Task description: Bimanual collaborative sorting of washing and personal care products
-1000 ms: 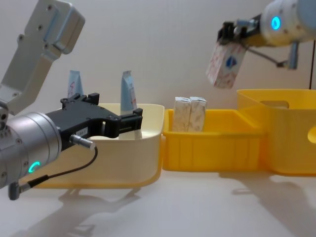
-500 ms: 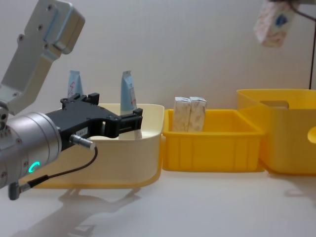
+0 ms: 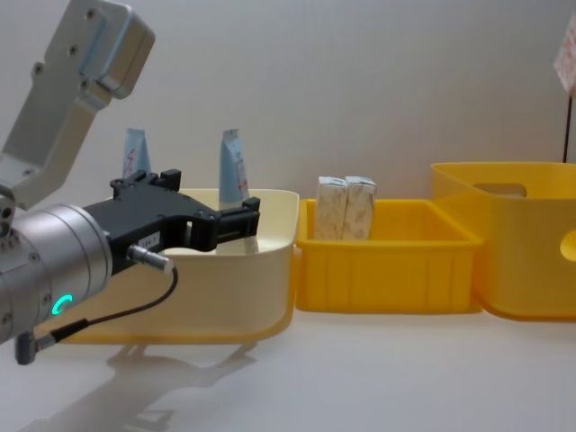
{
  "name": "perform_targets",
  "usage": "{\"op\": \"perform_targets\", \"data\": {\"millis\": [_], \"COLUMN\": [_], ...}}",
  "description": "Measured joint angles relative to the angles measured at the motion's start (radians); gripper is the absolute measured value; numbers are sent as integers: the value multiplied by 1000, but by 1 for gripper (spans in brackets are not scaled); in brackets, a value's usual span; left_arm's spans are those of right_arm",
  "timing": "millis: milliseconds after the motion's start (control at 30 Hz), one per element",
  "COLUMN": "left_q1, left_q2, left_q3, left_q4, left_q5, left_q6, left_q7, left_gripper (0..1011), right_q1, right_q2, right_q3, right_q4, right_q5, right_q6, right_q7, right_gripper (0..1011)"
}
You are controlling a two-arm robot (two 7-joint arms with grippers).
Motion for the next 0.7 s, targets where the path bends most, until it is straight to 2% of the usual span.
{"op": "perform_targets", "data": {"millis": [233, 400, 533, 700], "left_q1": [0, 0, 0, 0], "left_q2": [0, 0, 0, 0], "left_q3": [0, 0, 0, 0], "left_q4": [0, 0, 0, 0], "left_q5": [0, 0, 0, 0], "left_q6": [0, 0, 0, 0], "left_q7": [0, 0, 0, 0], "left_gripper": [1003, 1003, 1003, 1003], "right_q1": [23, 40, 48, 55], "right_q2": [12, 18, 21, 23], "right_q3": [17, 24, 28, 31], "right_q4": [69, 117, 139, 160], "right_q5": [-7, -11, -12, -14], "right_q6": [25, 36, 41, 46], "right_q7": [4, 11, 14, 16], "right_gripper": [423, 533, 683, 819]}}
